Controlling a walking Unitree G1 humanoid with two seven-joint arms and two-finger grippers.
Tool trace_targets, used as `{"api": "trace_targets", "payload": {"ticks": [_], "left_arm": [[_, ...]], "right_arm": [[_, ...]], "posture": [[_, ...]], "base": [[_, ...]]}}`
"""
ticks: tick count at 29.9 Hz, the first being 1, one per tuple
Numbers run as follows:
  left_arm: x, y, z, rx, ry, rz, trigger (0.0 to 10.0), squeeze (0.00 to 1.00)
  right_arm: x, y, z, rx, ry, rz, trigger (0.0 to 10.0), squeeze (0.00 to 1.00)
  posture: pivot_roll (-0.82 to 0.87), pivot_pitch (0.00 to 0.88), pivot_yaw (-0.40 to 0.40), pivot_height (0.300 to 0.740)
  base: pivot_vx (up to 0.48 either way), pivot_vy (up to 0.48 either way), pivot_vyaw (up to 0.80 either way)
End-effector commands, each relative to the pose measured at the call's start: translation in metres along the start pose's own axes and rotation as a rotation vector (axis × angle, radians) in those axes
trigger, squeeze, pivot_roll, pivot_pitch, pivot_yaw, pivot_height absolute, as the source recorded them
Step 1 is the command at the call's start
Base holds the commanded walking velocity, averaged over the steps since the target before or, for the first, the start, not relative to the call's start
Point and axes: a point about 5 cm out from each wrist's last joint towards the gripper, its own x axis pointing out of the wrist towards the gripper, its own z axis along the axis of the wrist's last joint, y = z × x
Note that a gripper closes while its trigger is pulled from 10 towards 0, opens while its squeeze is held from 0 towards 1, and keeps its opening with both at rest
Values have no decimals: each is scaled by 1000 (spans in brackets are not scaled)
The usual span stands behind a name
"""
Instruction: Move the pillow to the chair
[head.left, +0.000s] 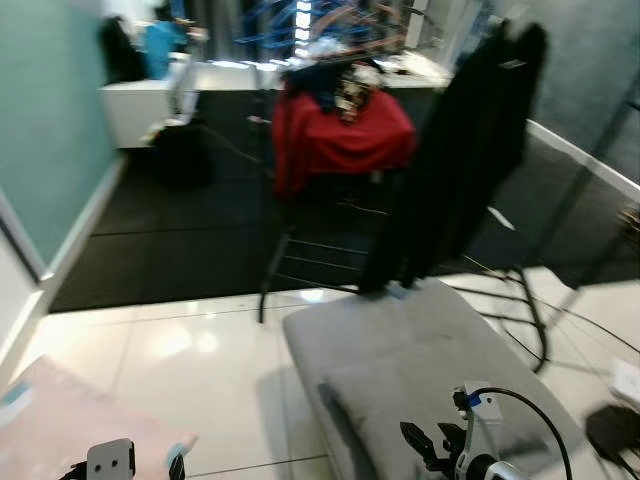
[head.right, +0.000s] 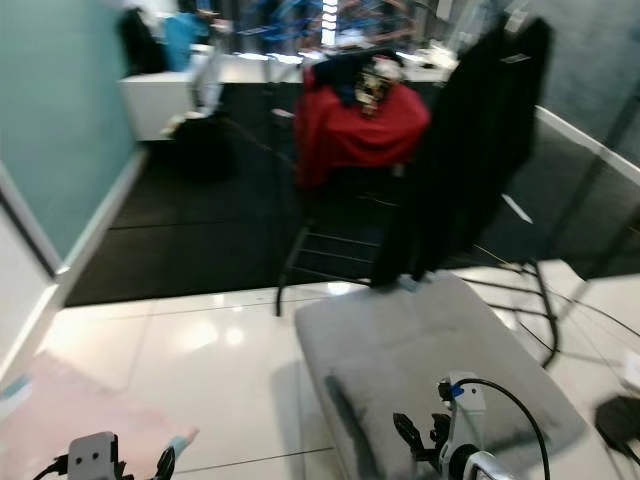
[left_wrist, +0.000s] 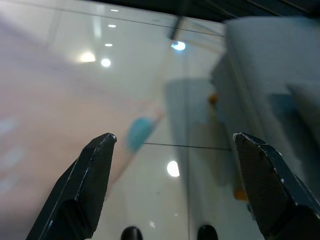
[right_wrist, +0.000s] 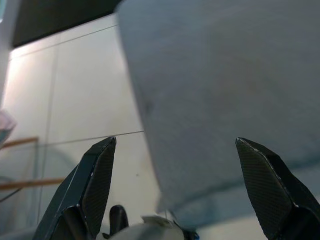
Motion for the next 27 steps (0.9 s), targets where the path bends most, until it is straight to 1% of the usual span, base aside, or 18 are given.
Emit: {"api": "trace_targets", "payload": {"ticks": [1, 27], "left_arm": [[-2, 4, -4, -6, 26, 17, 10000, 0], [-4, 0, 2, 14, -8, 5, 10000, 0]], "right_arm": [[-2, -2, -4, 12, 17, -13, 10000, 0], [-3, -3, -5, 7, 30, -5, 10000, 0]], "posture": [[-137, 44, -45, 740], [-139, 44, -47, 740]], "base": [[0, 0, -731], [0, 0, -725]]}}
